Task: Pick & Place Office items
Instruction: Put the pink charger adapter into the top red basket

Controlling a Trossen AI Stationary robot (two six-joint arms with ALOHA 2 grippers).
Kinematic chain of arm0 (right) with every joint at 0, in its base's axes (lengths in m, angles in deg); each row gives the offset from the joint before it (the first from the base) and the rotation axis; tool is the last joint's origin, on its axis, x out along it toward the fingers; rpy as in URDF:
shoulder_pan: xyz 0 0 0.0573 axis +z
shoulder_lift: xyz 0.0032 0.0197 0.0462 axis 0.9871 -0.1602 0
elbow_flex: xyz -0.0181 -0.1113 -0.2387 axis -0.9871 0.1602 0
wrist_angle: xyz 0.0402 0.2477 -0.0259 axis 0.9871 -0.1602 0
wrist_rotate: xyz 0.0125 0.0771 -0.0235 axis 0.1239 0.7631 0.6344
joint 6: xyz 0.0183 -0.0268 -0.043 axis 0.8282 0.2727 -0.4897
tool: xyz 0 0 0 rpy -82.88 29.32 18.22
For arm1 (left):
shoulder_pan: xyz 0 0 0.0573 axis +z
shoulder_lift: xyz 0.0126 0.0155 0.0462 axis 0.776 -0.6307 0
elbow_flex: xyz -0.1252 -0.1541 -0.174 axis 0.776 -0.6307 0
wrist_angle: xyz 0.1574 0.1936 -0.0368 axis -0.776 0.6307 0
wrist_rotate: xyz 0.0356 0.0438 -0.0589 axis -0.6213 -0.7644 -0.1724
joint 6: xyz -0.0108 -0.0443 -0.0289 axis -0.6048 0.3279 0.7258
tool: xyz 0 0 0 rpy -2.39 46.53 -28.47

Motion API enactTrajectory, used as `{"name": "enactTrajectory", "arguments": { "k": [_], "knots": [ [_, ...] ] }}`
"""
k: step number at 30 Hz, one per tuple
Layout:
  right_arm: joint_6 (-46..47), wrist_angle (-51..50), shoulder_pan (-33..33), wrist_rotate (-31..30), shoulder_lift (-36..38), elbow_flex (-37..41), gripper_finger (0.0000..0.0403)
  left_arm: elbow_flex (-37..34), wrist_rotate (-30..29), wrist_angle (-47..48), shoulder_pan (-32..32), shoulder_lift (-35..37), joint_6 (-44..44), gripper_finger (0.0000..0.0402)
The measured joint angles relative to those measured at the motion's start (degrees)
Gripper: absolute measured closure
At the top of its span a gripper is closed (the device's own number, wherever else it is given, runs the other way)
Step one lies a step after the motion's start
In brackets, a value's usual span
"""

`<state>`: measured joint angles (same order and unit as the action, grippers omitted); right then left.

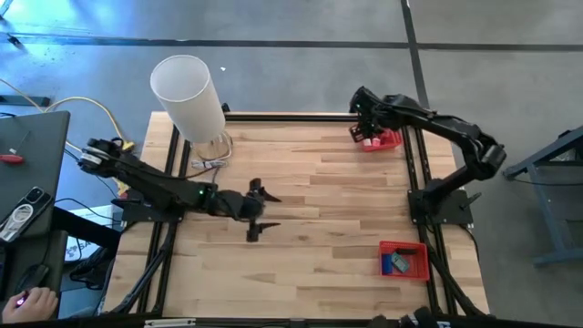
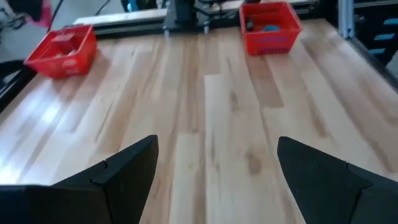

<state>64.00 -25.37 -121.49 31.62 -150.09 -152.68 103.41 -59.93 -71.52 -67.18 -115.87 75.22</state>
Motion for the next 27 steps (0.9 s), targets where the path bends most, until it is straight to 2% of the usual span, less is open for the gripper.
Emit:
{"name": "enactTrajectory", "arguments": {
  "k": [9, 21, 23, 27],
  "knots": [
    [-2.3, 2.98, -3.84, 2.64, -7.97, 0.0, 0.0255, -6.45, -0.04, -3.33, 2.38, 4.3, 0.52, 0.008],
    [-3.13, 4.27, -7.1, 5.33, -13.12, 0.0, 0.0255, -6.98, 0.18, -4.19, 2.39, 4.42, 0.28, 0.008],
    [-3.29, 4.24, -7.09, 6.23, -13.17, 0.0, 0.0242, -6.98, 0.2, -4.23, 2.39, 4.42, 0.23, 0.008],
    [-3.29, 4.13, -7.03, 5.58, -13.17, 0.0, 0.0192, -6.98, 0.35, -4.25, 2.39, 4.42, -0.58, 0.008]
  ]
}}
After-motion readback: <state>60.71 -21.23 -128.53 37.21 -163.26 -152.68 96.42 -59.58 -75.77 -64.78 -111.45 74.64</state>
